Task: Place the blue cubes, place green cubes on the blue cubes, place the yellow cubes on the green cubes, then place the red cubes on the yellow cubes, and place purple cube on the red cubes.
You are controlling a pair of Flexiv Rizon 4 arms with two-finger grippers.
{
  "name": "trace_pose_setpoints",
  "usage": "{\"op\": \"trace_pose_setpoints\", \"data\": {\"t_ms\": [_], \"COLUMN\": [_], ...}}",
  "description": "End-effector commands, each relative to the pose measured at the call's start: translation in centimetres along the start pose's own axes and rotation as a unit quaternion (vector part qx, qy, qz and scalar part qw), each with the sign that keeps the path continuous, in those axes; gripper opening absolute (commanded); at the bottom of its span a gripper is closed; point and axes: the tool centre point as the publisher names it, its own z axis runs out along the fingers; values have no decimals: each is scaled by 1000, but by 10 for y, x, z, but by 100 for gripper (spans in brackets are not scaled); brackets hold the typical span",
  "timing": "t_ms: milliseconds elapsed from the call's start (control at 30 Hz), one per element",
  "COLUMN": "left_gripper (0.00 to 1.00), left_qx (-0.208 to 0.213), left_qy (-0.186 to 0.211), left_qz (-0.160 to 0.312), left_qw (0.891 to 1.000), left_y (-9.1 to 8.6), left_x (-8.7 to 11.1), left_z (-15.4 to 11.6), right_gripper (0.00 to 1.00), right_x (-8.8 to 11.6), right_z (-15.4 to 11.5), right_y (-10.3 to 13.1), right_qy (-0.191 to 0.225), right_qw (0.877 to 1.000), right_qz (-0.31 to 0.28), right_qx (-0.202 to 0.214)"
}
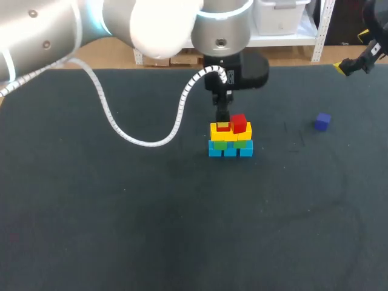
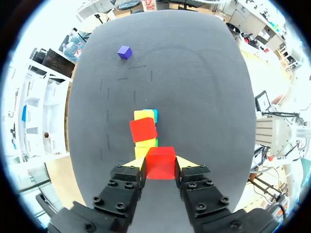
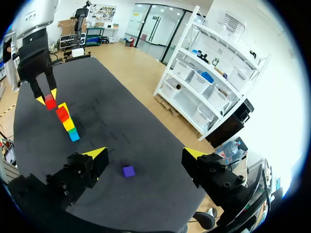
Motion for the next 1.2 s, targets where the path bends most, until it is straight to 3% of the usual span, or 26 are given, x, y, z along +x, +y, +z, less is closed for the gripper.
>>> {"op": "trace_pose_setpoints", "data": {"t_ms": [33,1200], "left_gripper": [0,0], "left_qx": [7,-4], "left_qy": [9,19], "left_qz": [1,-7], "left_qw": [1000,1000], "left_y": [8,29], "left_x": [-5,-8], "left_z": [4,21], "right_gripper": [100,100], "right_x": [1,1], "right_z": [-1,-1], "right_y": [4,4], "right_qy": [-1,-1], "right_qw": [999,999], "right_qz": [1,1], "right_qx": [39,39]}}
